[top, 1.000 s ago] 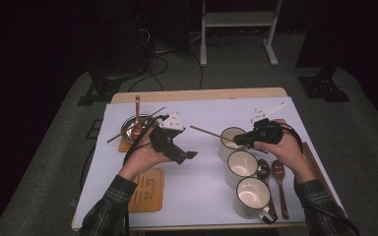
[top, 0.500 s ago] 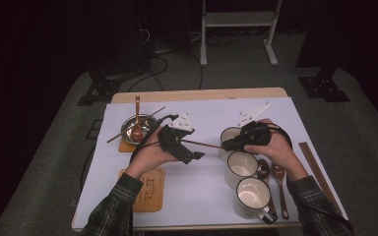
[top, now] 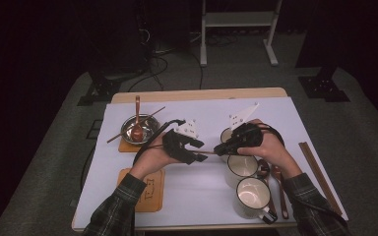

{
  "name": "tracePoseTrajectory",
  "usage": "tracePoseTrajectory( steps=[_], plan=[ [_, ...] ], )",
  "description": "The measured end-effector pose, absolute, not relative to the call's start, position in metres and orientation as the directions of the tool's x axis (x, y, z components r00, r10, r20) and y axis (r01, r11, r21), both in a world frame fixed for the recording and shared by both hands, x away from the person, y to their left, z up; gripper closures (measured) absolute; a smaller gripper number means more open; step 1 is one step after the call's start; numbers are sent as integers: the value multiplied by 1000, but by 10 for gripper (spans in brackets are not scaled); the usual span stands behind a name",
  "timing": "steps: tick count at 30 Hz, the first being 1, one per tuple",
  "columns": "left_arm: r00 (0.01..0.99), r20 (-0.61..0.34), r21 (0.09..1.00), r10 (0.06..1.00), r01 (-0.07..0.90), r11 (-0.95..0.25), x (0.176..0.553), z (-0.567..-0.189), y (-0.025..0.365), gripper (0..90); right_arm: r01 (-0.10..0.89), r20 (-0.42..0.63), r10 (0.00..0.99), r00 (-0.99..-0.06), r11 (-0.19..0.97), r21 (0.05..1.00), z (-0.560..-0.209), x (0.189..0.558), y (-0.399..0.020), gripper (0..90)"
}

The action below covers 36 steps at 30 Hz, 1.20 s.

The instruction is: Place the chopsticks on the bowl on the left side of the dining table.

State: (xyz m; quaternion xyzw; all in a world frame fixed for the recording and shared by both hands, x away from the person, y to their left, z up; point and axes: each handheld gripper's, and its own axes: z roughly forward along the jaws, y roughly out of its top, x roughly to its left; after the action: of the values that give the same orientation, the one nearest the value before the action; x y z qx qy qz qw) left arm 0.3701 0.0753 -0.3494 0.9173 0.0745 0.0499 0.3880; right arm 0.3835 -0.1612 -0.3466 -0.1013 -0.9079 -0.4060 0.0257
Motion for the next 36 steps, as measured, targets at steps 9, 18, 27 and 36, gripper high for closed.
tracePoseTrajectory(
  steps=[9, 18, 27, 36],
  plan=[
    [991, -6, 686, 131, 99, -720, 369, -352, 75, 675, 193, 149, 122, -981, 654, 732, -345, 382, -157, 845],
    [993, -26, 677, 117, 104, -729, 367, -353, 73, 779, 179, 162, 87, -983, 650, 738, -345, 380, -158, 845],
    [995, -48, 680, 90, 99, -727, 366, -353, 73, 828, 174, 161, 79, -984, 636, 752, -346, 381, -160, 838],
    [994, -46, 678, 99, 104, -727, 367, -354, 74, 834, 189, 171, 89, -981, 620, 762, -348, 383, -161, 654]
  ],
)
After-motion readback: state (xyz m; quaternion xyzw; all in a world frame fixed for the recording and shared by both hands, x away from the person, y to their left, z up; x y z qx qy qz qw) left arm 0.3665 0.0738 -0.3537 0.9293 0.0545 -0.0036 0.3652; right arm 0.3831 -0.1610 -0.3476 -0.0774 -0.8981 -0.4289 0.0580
